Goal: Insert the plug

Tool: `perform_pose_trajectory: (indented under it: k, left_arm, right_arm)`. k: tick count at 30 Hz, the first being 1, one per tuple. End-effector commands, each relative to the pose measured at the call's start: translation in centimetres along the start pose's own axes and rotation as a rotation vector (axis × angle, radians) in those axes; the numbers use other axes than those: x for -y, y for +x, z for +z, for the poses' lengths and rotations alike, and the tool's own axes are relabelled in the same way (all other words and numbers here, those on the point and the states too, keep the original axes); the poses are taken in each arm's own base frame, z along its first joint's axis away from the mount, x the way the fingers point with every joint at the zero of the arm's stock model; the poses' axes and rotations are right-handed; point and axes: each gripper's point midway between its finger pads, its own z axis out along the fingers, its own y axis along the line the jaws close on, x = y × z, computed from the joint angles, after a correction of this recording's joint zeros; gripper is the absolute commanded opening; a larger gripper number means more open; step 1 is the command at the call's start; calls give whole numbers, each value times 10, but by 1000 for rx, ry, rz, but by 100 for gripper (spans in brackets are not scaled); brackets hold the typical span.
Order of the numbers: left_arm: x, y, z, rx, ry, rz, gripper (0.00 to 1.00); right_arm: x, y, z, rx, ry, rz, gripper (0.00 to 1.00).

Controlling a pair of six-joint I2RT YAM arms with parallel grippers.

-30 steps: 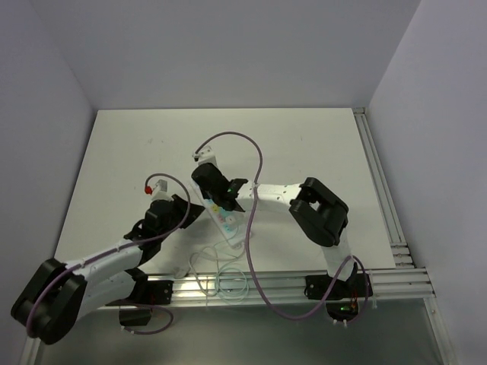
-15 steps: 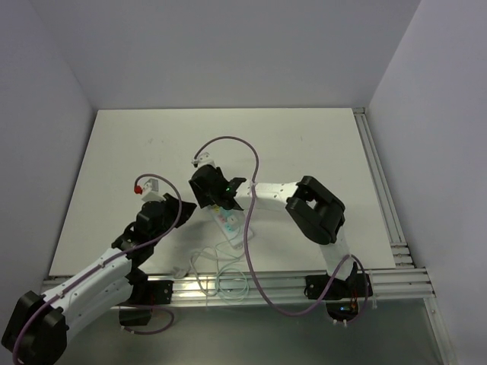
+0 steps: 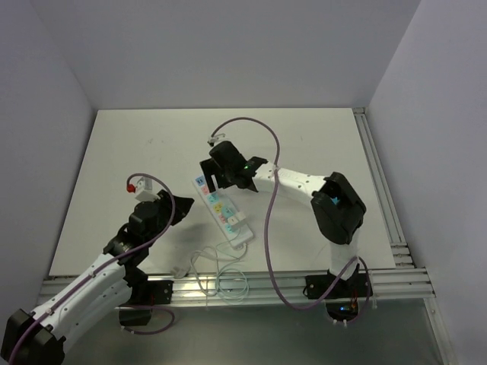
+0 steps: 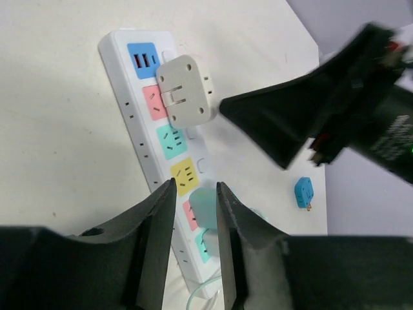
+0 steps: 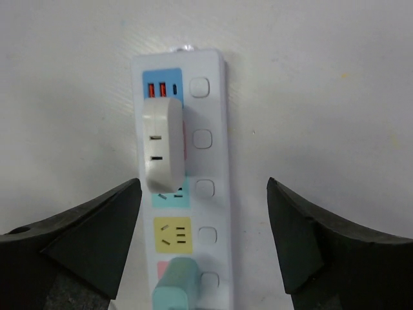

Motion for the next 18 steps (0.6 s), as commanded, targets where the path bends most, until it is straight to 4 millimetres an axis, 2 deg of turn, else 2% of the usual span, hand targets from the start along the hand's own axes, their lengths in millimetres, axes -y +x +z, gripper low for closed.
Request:
perform_pose_trajectory:
  k: [1,3,4,5,6,7,8,10,11,12,13,14,16,17,18]
  left_arm:
    - [20,-19,-4,47,35,30,38]
    - [26,-24,-6,60,50,29,40]
    - [27,-25,-7,63,55,31,41]
    - [31,-27,-8,66,64,30,43]
    - [32,-27,-8,61,69,30,45]
    - [33,-25,-7,52,69,35,47]
    - [34,-24,-7,44,72,34,48]
    - [36,-19,-6,16,80,32,51]
    - [35,-16,-5,2,79,32,55]
    - [38,-14,-6,-10,94,24,59]
    - [40,-13,-6,-19,103,18,60]
    - [42,-12,-6,-27,111,13,61]
    - [49,-9,-6,-56,147,-8,67]
    - [52,-8,-6,-65,157,-17,69]
    - [52,-9,-6,-69,163,-28,72]
  right_arm:
    - [-13,-75,-62,181,-94,29,86]
    - [-2,-77,-72,184,-67,43,89]
    - [2,-83,-85,209,-62,50,93]
    - [8,-75,-87,201,-48,53,100]
    - [14,-72,-91,208,-26,63,100]
    - [19,-76,-106,239,-24,88,100]
    - [27,-60,-103,214,-5,94,100]
    - [41,-55,-117,237,22,132,100]
    - [50,-37,-113,205,47,156,100]
    - [61,-35,-120,223,78,181,100]
    - [68,-27,-120,219,104,199,100]
    - [74,-8,-116,190,127,227,100]
    - [86,3,-121,203,165,257,100]
    - [91,22,-116,183,179,283,100]
    - [92,30,-115,178,176,289,100]
